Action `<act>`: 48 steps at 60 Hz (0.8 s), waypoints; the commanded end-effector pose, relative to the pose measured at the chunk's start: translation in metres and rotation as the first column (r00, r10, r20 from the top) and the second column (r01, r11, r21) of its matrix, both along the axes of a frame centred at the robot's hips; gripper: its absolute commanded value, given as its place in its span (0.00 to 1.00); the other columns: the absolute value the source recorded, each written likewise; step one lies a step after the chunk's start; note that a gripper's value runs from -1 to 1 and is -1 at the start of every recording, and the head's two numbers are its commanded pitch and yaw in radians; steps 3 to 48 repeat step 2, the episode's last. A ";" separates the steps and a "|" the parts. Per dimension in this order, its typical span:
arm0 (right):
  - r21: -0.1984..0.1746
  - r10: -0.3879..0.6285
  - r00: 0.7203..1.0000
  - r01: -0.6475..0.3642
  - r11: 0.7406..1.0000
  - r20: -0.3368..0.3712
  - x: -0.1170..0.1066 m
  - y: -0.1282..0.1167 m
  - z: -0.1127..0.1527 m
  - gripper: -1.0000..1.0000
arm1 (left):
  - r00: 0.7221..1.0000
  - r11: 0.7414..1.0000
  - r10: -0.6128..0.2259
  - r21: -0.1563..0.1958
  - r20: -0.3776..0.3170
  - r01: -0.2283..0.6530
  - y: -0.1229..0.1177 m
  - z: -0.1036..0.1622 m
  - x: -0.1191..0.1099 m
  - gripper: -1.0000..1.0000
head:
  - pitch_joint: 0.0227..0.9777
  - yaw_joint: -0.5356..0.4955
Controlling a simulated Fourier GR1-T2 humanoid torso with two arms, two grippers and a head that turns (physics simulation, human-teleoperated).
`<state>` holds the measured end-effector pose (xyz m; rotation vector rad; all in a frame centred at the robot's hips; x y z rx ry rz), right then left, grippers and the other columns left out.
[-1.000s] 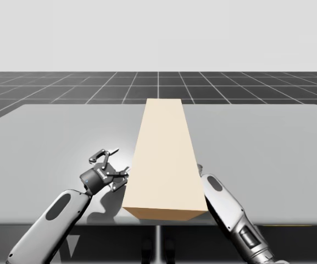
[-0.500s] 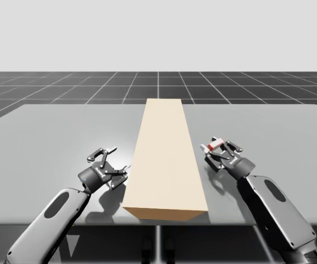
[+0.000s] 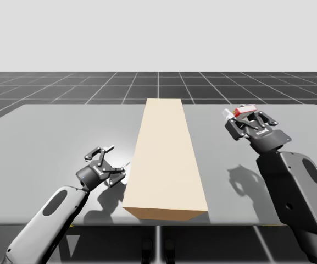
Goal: Retrieve the object from inside the box.
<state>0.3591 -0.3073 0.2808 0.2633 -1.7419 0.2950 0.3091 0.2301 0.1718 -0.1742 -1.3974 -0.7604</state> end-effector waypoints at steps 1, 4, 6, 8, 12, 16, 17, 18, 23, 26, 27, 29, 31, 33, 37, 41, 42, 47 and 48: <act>0.035 -0.154 0.984 0.151 0.988 0.088 0.018 -0.002 0.052 1.00 | 1.000 1.000 0.005 -0.001 -0.001 -0.005 0.001 0.000 0.001 0.00 | 0.13 0.43; 0.041 -0.154 0.983 0.151 0.988 0.097 0.017 0.000 0.057 1.00 | 1.000 1.000 0.005 0.000 -0.001 -0.005 0.001 0.000 0.001 0.00 | 0.13 0.43; 0.041 -0.154 0.983 0.151 0.988 0.097 0.017 0.000 0.057 1.00 | 1.000 1.000 0.005 0.000 -0.001 -0.005 0.001 0.000 0.001 0.00 | 0.13 0.43; 0.041 -0.154 0.983 0.151 0.988 0.097 0.017 0.000 0.057 1.00 | 1.000 1.000 0.005 0.000 -0.001 -0.005 0.001 0.000 0.001 0.00 | 0.13 0.43; 0.041 -0.154 0.983 0.151 0.988 0.097 0.017 0.000 0.057 1.00 | 1.000 1.000 0.005 0.000 -0.001 -0.005 0.001 0.000 0.001 0.00 | 0.13 0.43; 0.041 -0.154 0.983 0.151 0.988 0.097 0.017 0.000 0.057 1.00 | 1.000 1.000 0.005 0.000 -0.001 -0.005 0.001 0.000 0.001 0.00 | 0.13 0.43; 0.041 -0.154 0.983 0.151 0.988 0.097 0.017 0.000 0.057 1.00 | 1.000 1.000 0.005 0.000 -0.001 -0.005 0.001 0.000 0.001 0.00 | 0.13 0.43; 0.041 -0.154 0.983 0.151 0.988 0.097 0.017 0.000 0.057 1.00 | 1.000 1.000 0.005 0.000 -0.001 -0.005 0.001 0.000 0.001 0.00 | 0.13 0.43; 0.041 -0.154 0.983 0.151 0.988 0.097 0.017 0.000 0.057 1.00 | 1.000 1.000 0.005 0.000 -0.001 -0.005 0.001 0.000 0.001 0.00 | 0.13 0.43; 0.041 -0.154 0.983 0.151 0.988 0.097 0.017 0.000 0.057 1.00 | 1.000 1.000 0.005 0.000 -0.001 -0.005 0.001 0.000 0.001 0.00 | 0.13 0.43; 0.041 -0.154 0.983 0.151 0.988 0.097 0.017 0.000 0.057 1.00 | 1.000 1.000 0.005 0.000 -0.001 -0.005 0.001 0.000 0.001 0.00 | 0.13 0.43; 0.041 -0.154 0.983 0.151 0.988 0.097 0.017 0.000 0.057 1.00 | 1.000 1.000 0.005 0.000 -0.001 -0.005 0.001 0.000 0.001 0.00 | 0.13 0.43; 0.041 -0.154 0.983 0.151 0.988 0.097 0.017 0.000 0.057 1.00 | 1.000 1.000 0.005 0.000 -0.001 -0.005 0.001 0.000 0.001 0.00 | 0.13 0.43; 0.041 -0.154 0.983 0.151 0.988 0.097 0.017 0.000 0.057 1.00 | 1.000 1.000 0.005 0.000 -0.001 -0.005 0.001 0.000 0.001 0.00 | 0.13 0.43; 0.041 -0.154 0.983 0.151 0.988 0.097 0.017 0.000 0.057 1.00 | 1.000 1.000 0.005 0.000 -0.001 -0.005 0.001 0.000 0.001 0.00 | 0.13 0.43; 0.041 -0.154 0.983 0.151 0.988 0.097 0.017 0.000 0.057 1.00 | 1.000 1.000 0.005 0.000 -0.001 -0.005 0.001 0.000 0.001 0.00 | 0.13 0.43; 0.041 -0.154 0.983 0.151 0.988 0.097 0.017 0.000 0.057 1.00 | 1.000 1.000 0.005 0.000 -0.001 -0.005 0.001 0.000 0.001 0.00 | 0.13 0.43; 0.041 -0.154 0.983 0.151 0.988 0.097 0.017 0.000 0.057 1.00 | 1.000 1.000 0.005 0.000 -0.001 -0.005 0.001 0.000 0.001 0.00 | 0.13 0.43; 0.041 -0.154 0.983 0.151 0.988 0.097 0.017 0.000 0.057 1.00 | 1.000 1.000 0.005 0.000 -0.001 -0.005 0.001 0.000 0.001 0.00 | 0.13 0.43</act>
